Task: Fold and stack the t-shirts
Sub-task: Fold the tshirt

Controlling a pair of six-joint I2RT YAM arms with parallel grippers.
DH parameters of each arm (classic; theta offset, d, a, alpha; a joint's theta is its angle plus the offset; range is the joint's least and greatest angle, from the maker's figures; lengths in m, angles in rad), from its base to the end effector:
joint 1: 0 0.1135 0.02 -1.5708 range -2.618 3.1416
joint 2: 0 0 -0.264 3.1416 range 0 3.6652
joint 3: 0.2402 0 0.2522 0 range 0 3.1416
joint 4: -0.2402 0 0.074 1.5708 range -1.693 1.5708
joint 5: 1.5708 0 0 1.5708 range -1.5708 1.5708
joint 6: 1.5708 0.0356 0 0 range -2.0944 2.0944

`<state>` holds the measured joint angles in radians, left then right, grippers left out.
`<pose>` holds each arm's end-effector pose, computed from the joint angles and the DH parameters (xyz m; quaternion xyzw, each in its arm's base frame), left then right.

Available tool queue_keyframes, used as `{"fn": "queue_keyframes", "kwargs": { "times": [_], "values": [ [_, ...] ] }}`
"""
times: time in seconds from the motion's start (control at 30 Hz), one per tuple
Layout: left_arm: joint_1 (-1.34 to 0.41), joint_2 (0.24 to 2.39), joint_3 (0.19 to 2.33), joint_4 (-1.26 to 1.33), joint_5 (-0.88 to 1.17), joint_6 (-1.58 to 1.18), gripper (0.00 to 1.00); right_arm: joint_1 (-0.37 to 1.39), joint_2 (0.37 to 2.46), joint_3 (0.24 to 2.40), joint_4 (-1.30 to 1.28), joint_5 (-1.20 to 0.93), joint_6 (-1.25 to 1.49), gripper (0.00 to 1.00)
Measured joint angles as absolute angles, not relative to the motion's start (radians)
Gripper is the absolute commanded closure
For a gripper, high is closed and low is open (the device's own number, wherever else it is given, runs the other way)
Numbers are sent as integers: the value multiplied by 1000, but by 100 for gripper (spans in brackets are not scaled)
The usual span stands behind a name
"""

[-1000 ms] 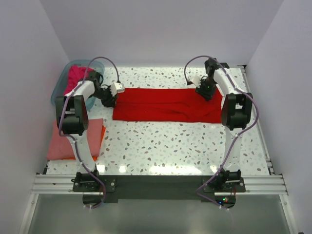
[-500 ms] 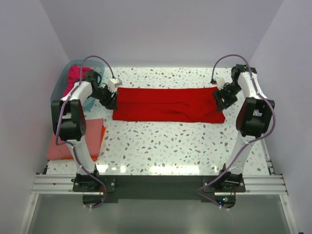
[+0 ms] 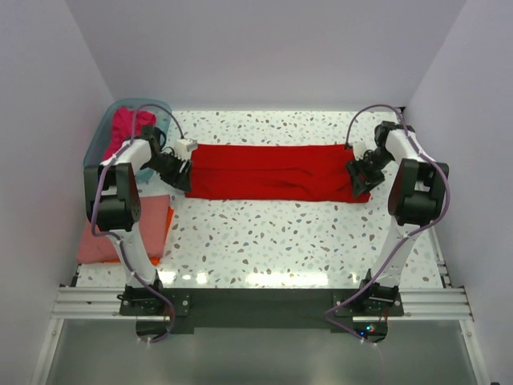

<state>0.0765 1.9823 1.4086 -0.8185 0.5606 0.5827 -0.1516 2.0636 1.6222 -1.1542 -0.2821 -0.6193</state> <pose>0.3827 0.0104 0.1704 0.2636 0.9205 -0.2330 0.1703 0.3864 -0.0490 0.1875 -0.2277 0.9635 0.1349 0.0415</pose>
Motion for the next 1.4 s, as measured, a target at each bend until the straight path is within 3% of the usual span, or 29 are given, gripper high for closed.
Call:
{"fn": "queue_keyframes", "kwargs": {
  "times": [0.33, 0.47, 0.53, 0.6, 0.63, 0.73, 1.13, 1.17, 1.23, 1.27, 1.33, 1.4],
  "values": [
    [76, 2004, 1395, -826, 566, 564, 42, -154, 2075, 1611, -1128, -279, -609, 48],
    [74, 2005, 1392, -823, 571, 558, 53, -159, 2077, 1594, -1118, -277, -609, 63],
    [72, 2009, 1389, -822, 573, 555, 61, -163, 2080, 1593, -1113, -274, -613, 78],
    [70, 2013, 1387, -822, 579, 546, 76, -167, 2084, 1593, -1109, -270, -616, 99],
    [69, 2015, 1387, -823, 579, 541, 81, -170, 2085, 1593, -1109, -263, -618, 100],
    [69, 2020, 1387, -826, 575, 538, 99, -182, 2086, 1593, -1109, -242, -623, 100],
    [58, 1989, 1358, -898, 550, 545, 100, -214, 2064, 1544, -1116, -130, -724, 100],
    [55, 1982, 1343, -897, 549, 543, 88, -214, 2061, 1529, -1116, -124, -727, 92],
    [46, 1972, 1312, -892, 551, 540, 75, -215, 2056, 1502, -1116, -120, -731, 79],
    [43, 1970, 1301, -893, 560, 535, 67, -215, 2056, 1493, -1119, -118, -734, 65],
    [43, 1950, 1287, -895, 588, 535, 63, -215, 2052, 1488, -1130, -121, -738, 56],
    [43, 1917, 1281, -884, 614, 536, 63, -216, 2037, 1490, -1143, -130, -738, 54]
  ]
}}
